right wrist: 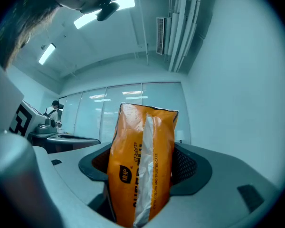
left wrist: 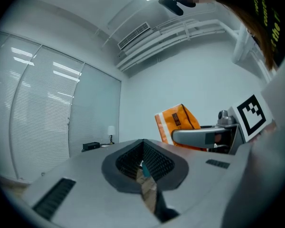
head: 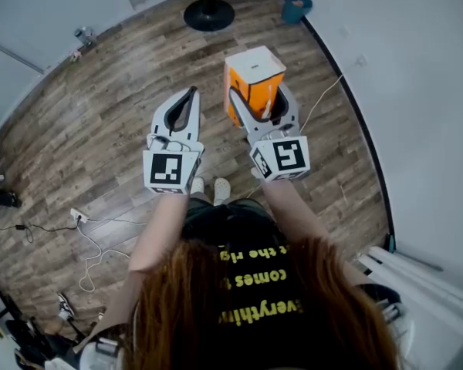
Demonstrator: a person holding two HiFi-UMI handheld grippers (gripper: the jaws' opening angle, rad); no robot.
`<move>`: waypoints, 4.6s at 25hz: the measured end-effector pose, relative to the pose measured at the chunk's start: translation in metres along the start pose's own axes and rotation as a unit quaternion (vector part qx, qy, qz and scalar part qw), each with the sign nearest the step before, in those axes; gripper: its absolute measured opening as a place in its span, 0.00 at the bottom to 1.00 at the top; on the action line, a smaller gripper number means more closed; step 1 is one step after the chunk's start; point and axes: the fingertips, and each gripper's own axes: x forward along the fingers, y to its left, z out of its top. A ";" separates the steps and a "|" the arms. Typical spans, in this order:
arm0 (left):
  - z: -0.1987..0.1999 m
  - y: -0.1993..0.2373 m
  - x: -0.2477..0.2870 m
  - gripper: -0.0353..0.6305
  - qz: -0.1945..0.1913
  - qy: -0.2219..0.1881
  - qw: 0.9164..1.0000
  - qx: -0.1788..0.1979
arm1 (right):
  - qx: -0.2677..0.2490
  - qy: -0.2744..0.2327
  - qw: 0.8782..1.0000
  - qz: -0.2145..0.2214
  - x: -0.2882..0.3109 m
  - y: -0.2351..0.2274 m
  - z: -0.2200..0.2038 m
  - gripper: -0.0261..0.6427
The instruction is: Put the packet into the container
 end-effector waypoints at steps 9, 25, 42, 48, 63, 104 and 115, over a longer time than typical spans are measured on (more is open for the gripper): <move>0.002 -0.022 0.044 0.05 0.005 0.004 1.000 0.008 | 0.010 -0.004 1.000 0.004 0.009 -0.050 -0.001 0.54; 0.004 0.101 0.173 0.05 -0.014 0.005 1.000 -0.003 | 0.006 0.019 0.999 -0.025 0.171 -0.099 -0.007 0.54; -0.019 0.188 0.256 0.05 -0.032 0.001 0.999 -0.009 | 0.003 0.020 0.997 -0.077 0.275 -0.155 -0.024 0.54; -0.029 0.204 0.307 0.05 -0.025 0.012 0.999 -0.019 | 0.010 0.021 0.997 -0.067 0.320 -0.187 -0.037 0.54; -0.026 0.243 0.465 0.05 0.028 0.010 0.999 -0.011 | 0.019 0.024 0.999 0.012 0.460 -0.288 -0.042 0.54; -0.063 0.517 0.802 0.05 0.040 0.011 0.999 -0.012 | 0.023 0.051 0.998 0.007 0.843 -0.429 -0.097 0.54; -0.077 0.537 0.836 0.05 0.054 0.022 0.998 -0.019 | 0.031 0.076 0.996 0.019 0.885 -0.447 -0.118 0.54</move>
